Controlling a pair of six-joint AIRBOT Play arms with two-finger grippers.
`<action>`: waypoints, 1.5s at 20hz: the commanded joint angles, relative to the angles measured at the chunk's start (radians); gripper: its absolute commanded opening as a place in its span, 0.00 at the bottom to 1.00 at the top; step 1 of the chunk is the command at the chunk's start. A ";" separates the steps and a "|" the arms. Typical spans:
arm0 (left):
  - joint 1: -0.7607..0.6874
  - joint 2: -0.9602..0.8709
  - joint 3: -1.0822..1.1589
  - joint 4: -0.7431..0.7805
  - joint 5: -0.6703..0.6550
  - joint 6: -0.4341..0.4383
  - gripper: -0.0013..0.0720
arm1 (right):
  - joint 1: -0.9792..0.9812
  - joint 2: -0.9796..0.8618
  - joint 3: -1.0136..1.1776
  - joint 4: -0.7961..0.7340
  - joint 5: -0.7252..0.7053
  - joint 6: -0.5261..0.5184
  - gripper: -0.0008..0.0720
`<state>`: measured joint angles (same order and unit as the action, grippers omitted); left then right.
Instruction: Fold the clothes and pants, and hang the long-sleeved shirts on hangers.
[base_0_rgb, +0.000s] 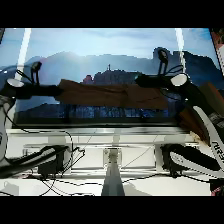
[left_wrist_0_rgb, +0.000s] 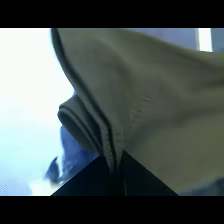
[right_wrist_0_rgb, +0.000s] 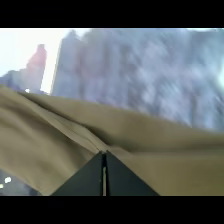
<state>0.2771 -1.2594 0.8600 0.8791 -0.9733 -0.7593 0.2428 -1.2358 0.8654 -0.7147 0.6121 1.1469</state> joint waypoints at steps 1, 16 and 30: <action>-0.032 0.132 0.123 -0.013 -0.071 -0.031 0.04 | 0.137 -0.079 0.120 -0.058 -0.065 0.043 0.04; -0.181 0.324 0.175 -0.103 -0.159 -0.244 0.04 | 0.513 -0.684 0.729 -0.124 0.137 0.229 0.03; -1.054 -0.090 0.177 -0.417 0.700 -0.248 0.04 | -0.251 -0.324 0.783 -0.817 0.753 0.254 0.03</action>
<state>-0.6128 -1.2663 1.0355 0.5503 -0.5556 -1.0069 0.1478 -1.6123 1.6482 -1.4757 1.3025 1.3994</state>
